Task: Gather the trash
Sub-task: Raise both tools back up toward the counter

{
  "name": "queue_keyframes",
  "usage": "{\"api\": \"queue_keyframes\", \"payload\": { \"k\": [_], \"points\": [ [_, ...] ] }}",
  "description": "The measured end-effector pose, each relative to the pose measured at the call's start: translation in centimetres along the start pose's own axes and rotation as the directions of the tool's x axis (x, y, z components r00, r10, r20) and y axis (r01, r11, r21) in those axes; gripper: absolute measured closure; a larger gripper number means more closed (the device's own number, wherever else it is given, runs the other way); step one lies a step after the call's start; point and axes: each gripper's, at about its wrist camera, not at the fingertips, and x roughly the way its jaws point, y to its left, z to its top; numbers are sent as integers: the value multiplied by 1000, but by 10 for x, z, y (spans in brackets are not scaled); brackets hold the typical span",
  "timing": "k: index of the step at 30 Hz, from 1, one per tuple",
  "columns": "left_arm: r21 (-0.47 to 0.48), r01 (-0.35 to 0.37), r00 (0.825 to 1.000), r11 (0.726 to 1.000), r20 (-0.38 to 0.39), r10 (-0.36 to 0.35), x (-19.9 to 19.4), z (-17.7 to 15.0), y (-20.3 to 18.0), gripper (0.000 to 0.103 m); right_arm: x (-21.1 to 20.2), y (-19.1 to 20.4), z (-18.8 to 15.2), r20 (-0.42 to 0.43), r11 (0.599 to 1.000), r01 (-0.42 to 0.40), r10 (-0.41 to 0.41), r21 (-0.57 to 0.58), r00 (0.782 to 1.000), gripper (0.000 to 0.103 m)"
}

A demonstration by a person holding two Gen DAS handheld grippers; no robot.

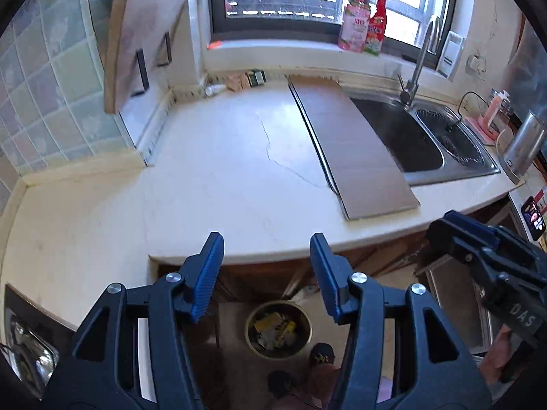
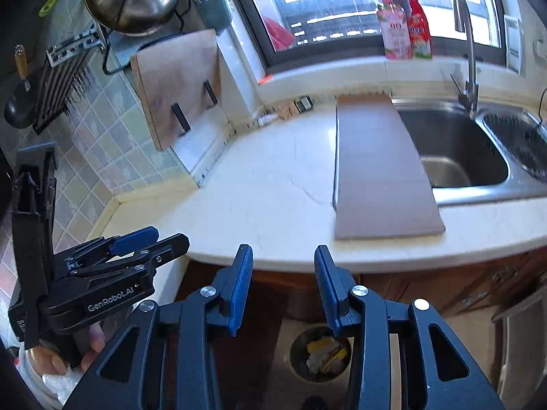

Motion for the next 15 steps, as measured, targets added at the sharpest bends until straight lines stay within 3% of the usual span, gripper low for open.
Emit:
{"api": "queue_keyframes", "payload": {
  "k": [7,11,15],
  "points": [
    [5,-46,999,999,25,46,-1,50,16,54,-19,16,83,42,999,-37,39,-32,998,65],
    [-7,-81,996,997,27,81,21,84,21,54,4,17,132,47,998,-48,50,-38,998,64],
    [-18,-100,995,995,0,100,57,125,25,54,39,5,192,42,997,-69,70,-28,997,54]
  ]
}}
